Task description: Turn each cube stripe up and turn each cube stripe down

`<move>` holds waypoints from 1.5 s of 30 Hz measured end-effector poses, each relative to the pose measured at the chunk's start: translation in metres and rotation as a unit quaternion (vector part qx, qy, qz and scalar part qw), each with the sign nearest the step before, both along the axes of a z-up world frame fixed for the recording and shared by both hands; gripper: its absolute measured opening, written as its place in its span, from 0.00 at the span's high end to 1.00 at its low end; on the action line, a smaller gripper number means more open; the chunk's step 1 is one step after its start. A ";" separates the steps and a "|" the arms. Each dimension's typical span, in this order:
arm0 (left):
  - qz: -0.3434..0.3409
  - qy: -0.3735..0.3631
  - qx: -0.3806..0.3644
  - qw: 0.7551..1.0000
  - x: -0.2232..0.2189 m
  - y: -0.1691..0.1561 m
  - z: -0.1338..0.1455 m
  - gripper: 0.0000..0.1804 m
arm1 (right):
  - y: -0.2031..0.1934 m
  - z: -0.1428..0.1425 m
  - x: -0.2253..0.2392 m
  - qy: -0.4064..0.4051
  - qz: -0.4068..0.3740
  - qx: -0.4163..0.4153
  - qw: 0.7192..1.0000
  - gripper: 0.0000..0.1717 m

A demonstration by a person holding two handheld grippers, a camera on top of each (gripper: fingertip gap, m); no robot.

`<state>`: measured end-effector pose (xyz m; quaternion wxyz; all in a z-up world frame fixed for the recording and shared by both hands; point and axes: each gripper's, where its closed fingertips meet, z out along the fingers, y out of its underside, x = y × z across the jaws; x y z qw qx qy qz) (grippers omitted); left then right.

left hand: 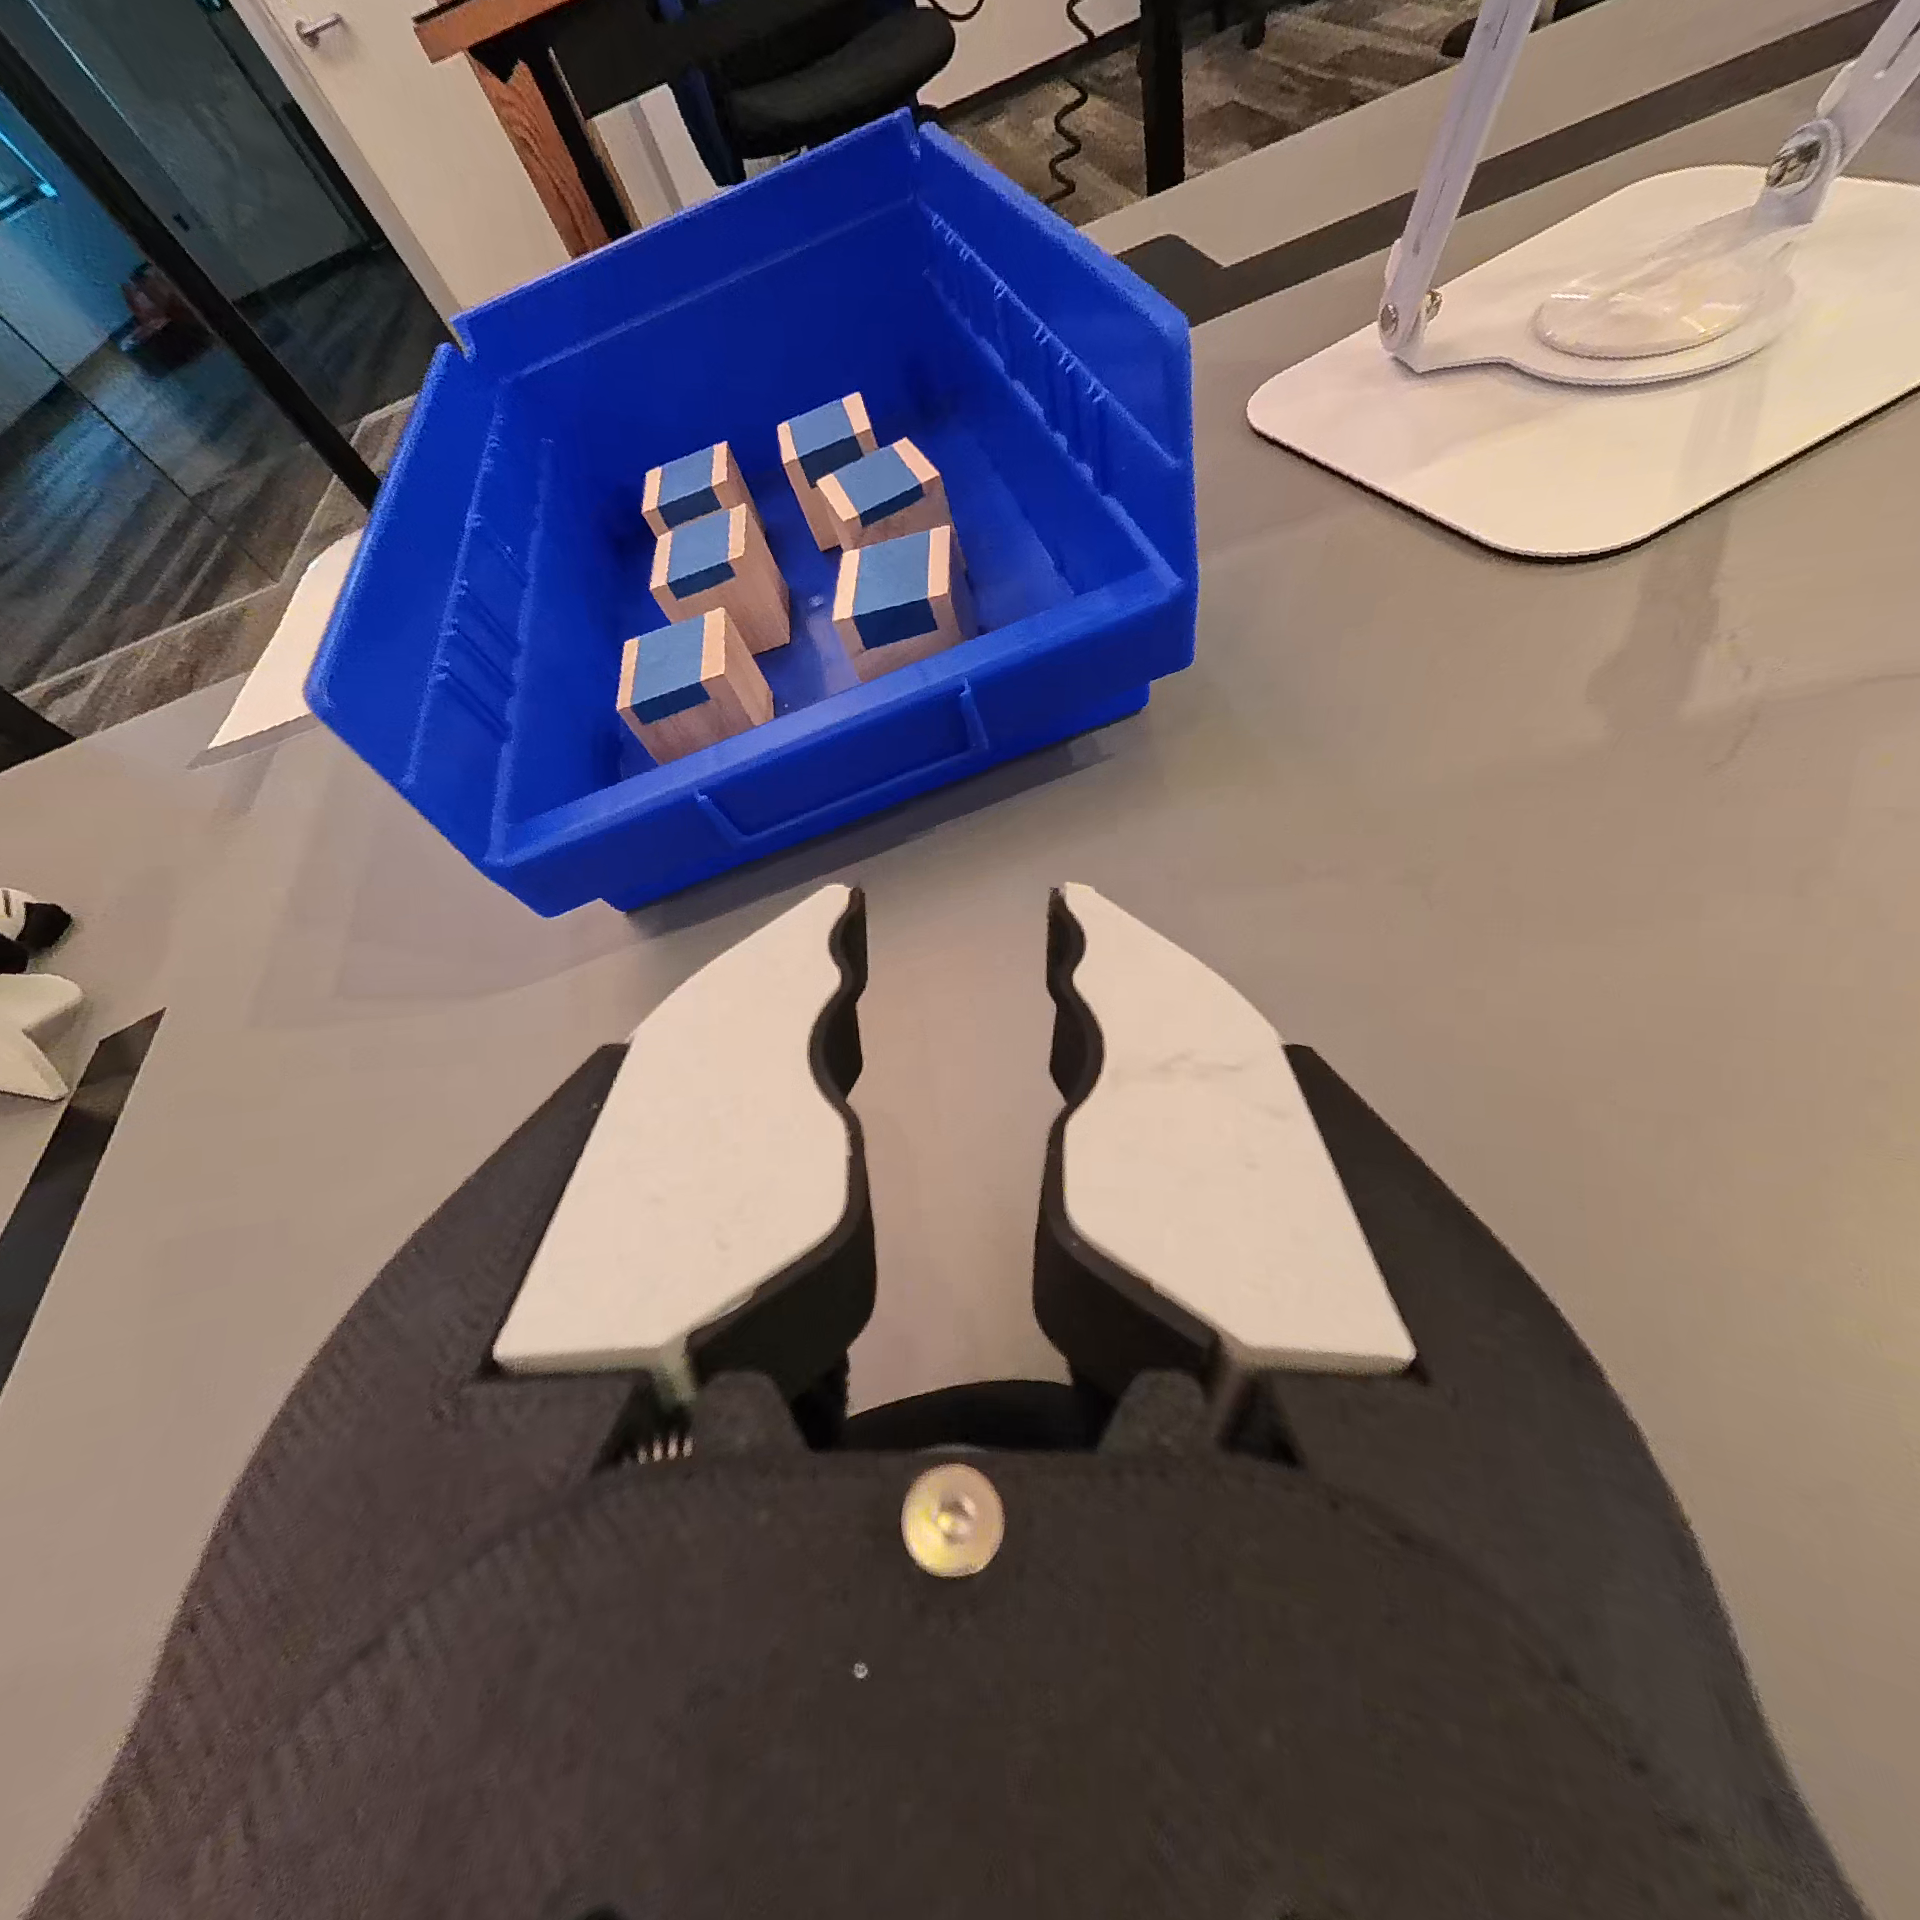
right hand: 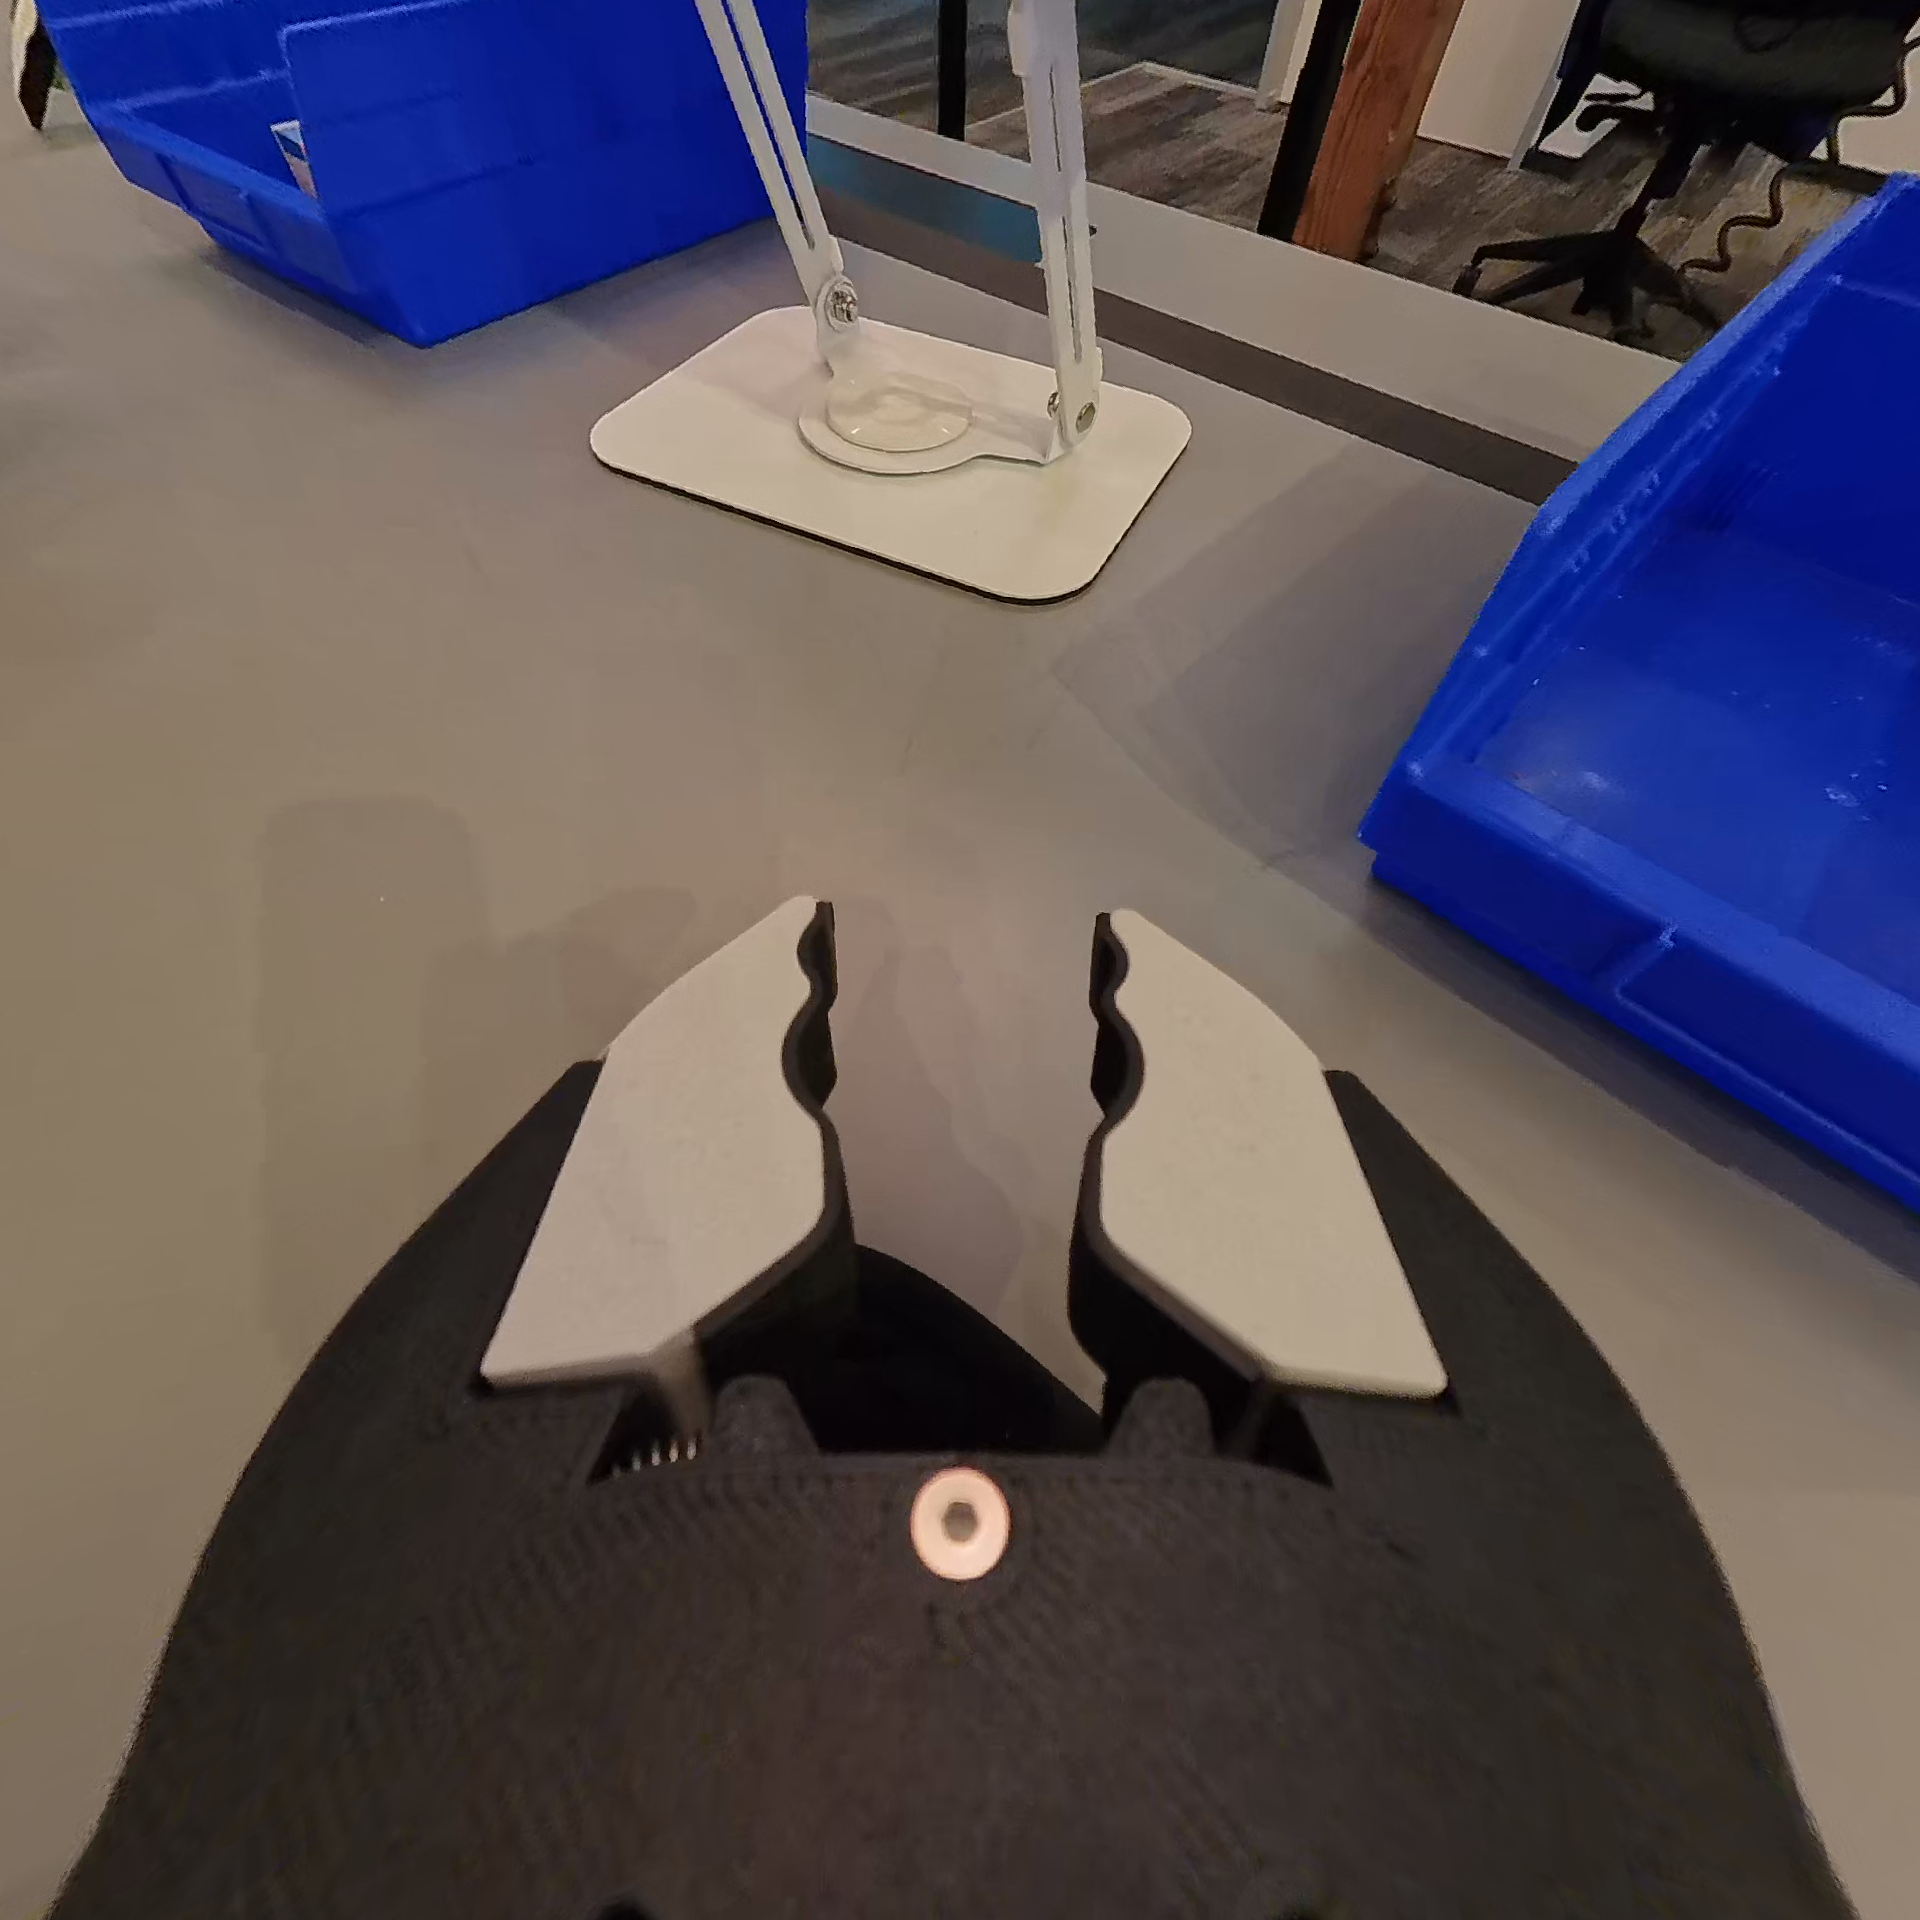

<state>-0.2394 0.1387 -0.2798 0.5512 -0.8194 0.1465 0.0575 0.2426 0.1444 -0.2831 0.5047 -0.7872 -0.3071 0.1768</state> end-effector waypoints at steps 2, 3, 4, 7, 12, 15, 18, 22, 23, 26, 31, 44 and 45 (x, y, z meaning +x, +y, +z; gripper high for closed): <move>-0.003 -0.001 0.000 1.000 0.001 -0.001 0.000 0.82 | 0.000 -0.001 -0.001 -0.004 0.000 -0.001 1.000 0.72; -0.006 0.000 0.000 1.000 0.002 -0.001 0.000 0.82 | 0.000 -0.001 -0.001 -0.006 0.000 -0.001 1.000 0.73; -0.008 0.002 0.001 1.000 0.002 -0.002 0.000 0.82 | 0.000 -0.002 -0.001 -0.007 0.000 -0.001 1.000 0.73; -0.012 0.001 0.001 1.000 0.003 -0.003 0.000 0.82 | 0.001 -0.002 -0.001 -0.009 -0.001 -0.002 1.000 0.73; -0.015 -0.013 -0.002 1.000 0.003 -0.003 0.000 0.82 | 0.001 -0.003 -0.001 -0.013 -0.002 -0.001 1.000 0.72; -0.018 -0.013 -0.002 1.000 0.003 -0.003 0.000 0.82 | 0.001 -0.002 -0.001 -0.012 -0.003 0.002 1.000 0.72; -0.014 -0.023 0.003 1.000 0.001 -0.004 0.004 0.81 | 0.001 -0.002 -0.001 -0.015 -0.003 0.003 1.000 0.72; -0.004 -0.035 -0.002 0.999 -0.006 0.003 0.014 0.77 | 0.000 -0.004 -0.003 -0.027 0.000 0.003 1.000 0.72; -0.001 -0.042 -0.006 0.999 -0.008 0.009 0.020 0.75 | 0.000 -0.005 -0.003 -0.030 0.001 0.002 1.000 0.72; -0.005 -0.071 -0.028 0.997 -0.004 0.038 0.040 0.73 | -0.001 -0.006 -0.004 -0.031 0.005 0.001 0.999 0.72; -0.014 -0.063 -0.151 0.986 0.011 0.109 0.028 0.71 | -0.001 -0.002 -0.003 -0.012 0.006 0.000 1.000 0.72; 0.005 0.034 -0.345 0.938 0.007 0.174 -0.032 0.83 | -0.002 0.002 -0.003 0.012 0.013 -0.002 1.000 0.72; 0.003 0.034 -0.355 0.934 0.006 0.174 -0.032 0.83 | -0.002 0.002 -0.002 0.013 0.013 -0.003 1.000 0.72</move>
